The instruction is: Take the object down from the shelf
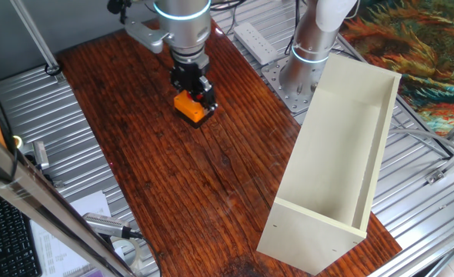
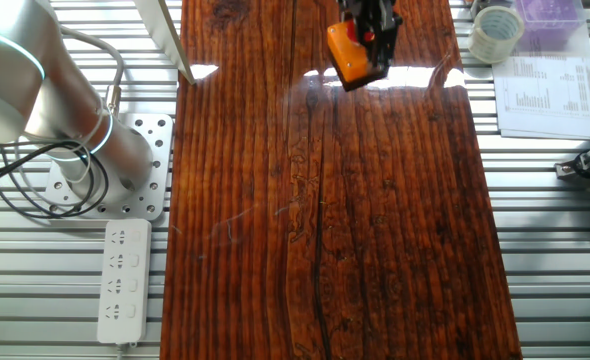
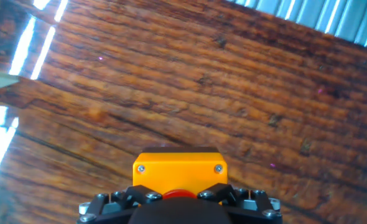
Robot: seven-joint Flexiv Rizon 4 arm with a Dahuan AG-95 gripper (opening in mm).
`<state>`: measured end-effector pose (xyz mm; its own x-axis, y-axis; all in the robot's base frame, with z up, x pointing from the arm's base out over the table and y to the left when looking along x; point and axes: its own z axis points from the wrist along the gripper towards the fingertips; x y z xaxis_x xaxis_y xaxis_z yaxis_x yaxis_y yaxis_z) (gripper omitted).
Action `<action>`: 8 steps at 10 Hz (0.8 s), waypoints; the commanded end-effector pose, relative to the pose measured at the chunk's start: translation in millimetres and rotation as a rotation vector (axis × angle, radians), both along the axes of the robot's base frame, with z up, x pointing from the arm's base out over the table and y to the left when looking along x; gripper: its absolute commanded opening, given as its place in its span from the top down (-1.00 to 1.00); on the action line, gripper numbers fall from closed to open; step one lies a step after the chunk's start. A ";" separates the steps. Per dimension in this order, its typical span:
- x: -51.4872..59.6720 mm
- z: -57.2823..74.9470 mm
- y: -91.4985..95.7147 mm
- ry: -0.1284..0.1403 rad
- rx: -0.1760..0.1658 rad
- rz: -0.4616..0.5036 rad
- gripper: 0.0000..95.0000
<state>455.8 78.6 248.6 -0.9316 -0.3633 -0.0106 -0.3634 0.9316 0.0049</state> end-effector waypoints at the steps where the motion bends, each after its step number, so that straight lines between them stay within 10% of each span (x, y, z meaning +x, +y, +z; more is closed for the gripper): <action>1: -1.3 0.9 0.6 0.012 0.015 -0.033 1.00; 8: -2.9 -10.5 -20.6 0.028 -0.036 -0.213 1.00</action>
<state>453.2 64.0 241.8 -0.9890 -0.1436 0.0354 -0.1446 0.9891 -0.0267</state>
